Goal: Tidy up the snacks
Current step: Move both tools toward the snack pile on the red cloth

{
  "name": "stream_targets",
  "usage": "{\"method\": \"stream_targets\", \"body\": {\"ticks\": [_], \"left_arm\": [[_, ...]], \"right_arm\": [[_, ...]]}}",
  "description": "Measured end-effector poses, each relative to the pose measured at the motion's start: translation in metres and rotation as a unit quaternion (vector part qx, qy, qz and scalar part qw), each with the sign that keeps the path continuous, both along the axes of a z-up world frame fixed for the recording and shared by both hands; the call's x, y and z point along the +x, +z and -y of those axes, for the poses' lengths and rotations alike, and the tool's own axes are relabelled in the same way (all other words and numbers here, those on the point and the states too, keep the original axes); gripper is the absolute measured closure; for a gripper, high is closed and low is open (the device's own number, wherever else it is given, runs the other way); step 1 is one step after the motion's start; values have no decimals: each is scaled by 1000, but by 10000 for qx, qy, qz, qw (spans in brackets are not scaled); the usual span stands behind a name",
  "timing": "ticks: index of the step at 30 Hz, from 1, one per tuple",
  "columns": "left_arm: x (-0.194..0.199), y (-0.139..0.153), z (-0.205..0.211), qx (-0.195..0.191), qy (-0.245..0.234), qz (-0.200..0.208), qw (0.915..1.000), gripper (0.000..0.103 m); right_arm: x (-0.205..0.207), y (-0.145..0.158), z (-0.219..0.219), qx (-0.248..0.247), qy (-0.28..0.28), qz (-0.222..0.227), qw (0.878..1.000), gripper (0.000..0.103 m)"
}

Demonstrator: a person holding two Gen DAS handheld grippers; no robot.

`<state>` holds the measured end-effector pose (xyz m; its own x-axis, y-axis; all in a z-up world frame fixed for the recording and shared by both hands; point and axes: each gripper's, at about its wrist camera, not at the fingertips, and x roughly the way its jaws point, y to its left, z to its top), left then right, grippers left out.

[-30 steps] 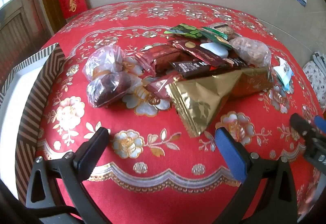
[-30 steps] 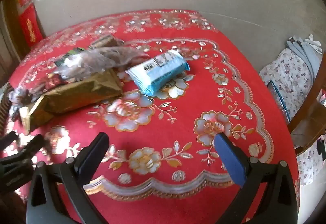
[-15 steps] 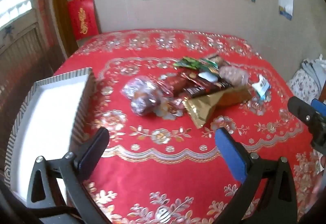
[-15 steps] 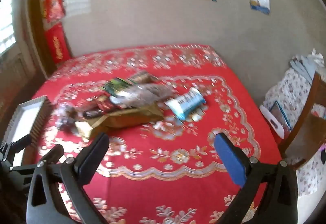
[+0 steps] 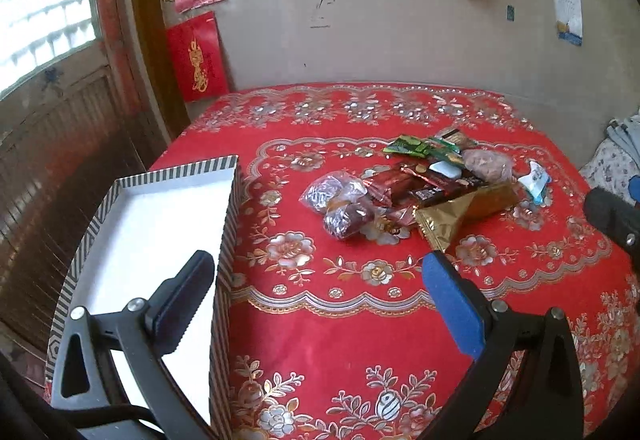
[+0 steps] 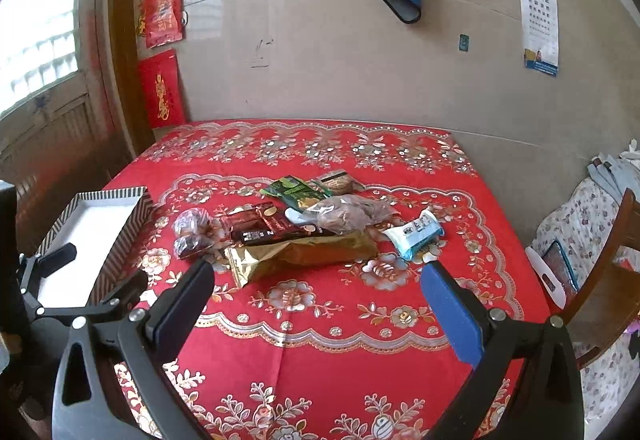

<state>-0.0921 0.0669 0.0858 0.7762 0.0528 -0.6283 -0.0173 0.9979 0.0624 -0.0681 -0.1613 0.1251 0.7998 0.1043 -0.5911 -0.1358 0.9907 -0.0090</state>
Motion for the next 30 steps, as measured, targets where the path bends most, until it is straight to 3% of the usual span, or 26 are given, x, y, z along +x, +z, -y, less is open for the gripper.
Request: {"method": "stream_targets", "body": {"ticks": [16, 21, 30], "left_arm": [[11, -3, 1, 184, -308, -82, 9993, 0], [12, -2, 6, 545, -392, 21, 9977, 0], [18, 0, 5, 604, -484, -10, 9970, 0]], "right_arm": [[8, -12, 6, 97, -107, -200, 9997, 0], [13, -16, 10, 114, -141, -304, 9994, 0], [22, -31, 7, 56, -126, -516, 9986, 0]]}}
